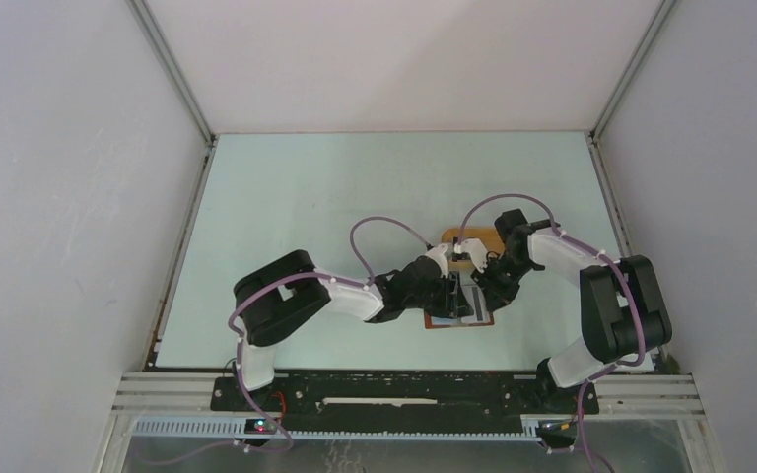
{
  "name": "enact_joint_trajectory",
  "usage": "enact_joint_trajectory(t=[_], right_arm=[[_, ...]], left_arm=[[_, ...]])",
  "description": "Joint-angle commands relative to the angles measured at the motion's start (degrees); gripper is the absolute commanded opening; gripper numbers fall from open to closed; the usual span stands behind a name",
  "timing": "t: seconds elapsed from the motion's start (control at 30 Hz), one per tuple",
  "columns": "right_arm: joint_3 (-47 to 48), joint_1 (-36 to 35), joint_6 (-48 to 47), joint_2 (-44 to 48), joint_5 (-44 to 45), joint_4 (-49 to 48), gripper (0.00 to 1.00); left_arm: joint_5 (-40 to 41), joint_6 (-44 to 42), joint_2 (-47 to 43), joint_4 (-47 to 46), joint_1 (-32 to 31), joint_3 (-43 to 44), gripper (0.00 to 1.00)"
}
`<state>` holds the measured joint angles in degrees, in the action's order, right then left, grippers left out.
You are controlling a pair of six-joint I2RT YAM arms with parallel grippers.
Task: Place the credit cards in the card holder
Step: Insert the credit card into the card holder.
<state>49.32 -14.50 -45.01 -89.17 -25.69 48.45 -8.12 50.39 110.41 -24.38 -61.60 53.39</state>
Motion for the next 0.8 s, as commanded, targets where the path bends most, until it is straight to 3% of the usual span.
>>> enact_joint_trajectory(t=[0.0, 0.4, 0.47, 0.57, 0.67, 0.77], right_arm=[[2.75, 0.66, 0.37, 0.5, -2.73, 1.72, 0.16], [3.05, 1.41, 1.47, 1.08, -3.56, 1.1, 0.15], [3.06, 1.41, 1.95, 0.94, -3.37, 0.89, 0.14], [3.06, 1.49, 2.76, 0.79, -2.81, 0.39, 0.14], [3.06, 1.49, 3.12, 0.46, -2.46, 0.17, 0.13], [3.06, 1.49, 3.42, 0.05, -1.94, -0.07, 0.12]], left_arm=[[2.43, -2.22, -3.69, -0.65, -0.45, 0.45, 0.49], [10.57, -4.77, -7.09, 7.06, -0.36, 0.76, 0.43], [12.45, -5.79, -6.77, 10.77, -0.23, 2.42, 0.39], [13.89, -6.53, -6.02, 14.16, 0.11, 4.08, 0.22], [13.95, -7.32, -5.0, 15.86, 0.17, 5.35, 0.11], [13.07, -7.97, -3.64, 17.15, 0.17, 6.99, 0.09]])
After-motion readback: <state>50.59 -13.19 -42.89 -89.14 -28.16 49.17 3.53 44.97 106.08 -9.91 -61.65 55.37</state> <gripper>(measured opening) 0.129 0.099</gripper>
